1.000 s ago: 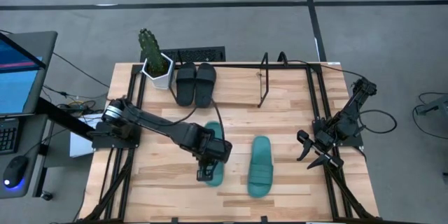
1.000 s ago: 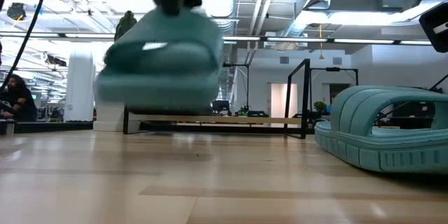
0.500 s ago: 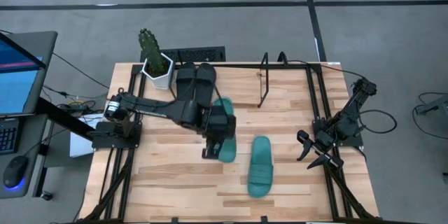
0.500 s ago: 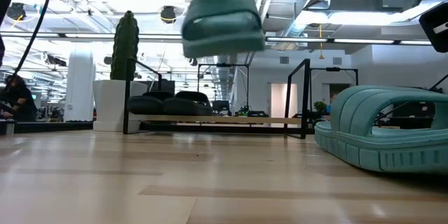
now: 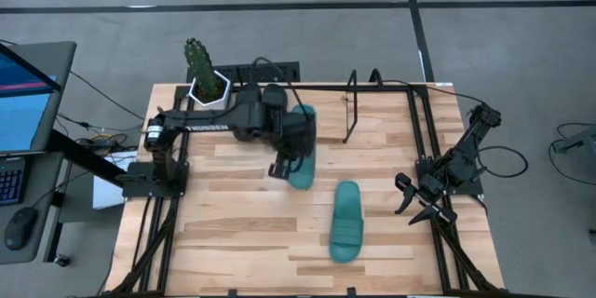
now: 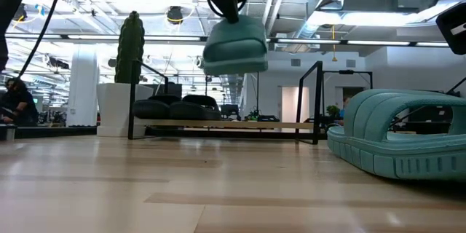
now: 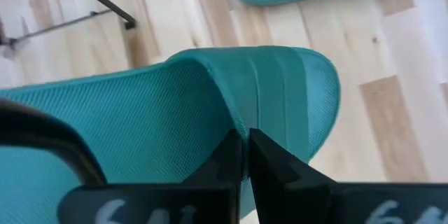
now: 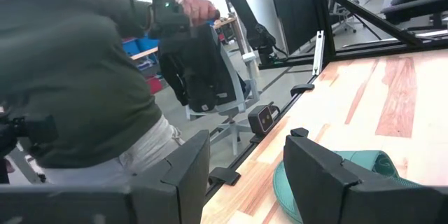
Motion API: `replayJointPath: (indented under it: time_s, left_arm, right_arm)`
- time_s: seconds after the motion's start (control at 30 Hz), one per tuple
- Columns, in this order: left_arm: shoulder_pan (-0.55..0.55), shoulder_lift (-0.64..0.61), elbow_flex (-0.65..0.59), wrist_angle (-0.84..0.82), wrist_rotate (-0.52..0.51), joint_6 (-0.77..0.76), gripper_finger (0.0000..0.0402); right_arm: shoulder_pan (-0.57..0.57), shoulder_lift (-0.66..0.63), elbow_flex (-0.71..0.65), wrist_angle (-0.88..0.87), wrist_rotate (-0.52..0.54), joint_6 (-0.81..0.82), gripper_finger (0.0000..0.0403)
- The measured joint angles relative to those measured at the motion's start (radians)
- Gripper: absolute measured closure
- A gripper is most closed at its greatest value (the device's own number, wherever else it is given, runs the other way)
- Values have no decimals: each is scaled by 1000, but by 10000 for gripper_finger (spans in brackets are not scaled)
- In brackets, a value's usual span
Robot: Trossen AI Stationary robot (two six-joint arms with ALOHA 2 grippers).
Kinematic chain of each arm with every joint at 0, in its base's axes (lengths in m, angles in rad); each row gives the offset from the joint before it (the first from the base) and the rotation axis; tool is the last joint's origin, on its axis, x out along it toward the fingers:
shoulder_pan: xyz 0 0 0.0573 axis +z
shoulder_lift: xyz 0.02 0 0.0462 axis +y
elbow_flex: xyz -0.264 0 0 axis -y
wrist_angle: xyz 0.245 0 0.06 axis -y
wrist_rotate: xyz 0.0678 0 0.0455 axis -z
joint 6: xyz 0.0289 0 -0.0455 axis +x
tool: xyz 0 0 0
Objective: Pick and place slides into the shelf
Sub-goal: Put the left green slide on the shelf
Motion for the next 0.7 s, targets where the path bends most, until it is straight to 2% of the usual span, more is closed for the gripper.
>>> replayJointPath:
  time_s: [0.37, 0.7]
  left_arm:
    - [128, 0, 0, 9, 98, 219, 401]
    - [236, 0, 0, 29, 174, 354, 401]
  right_arm:
    - [0, 0, 0, 0, 0, 0, 234]
    - [0, 0, 0, 0, 0, 0, 234]
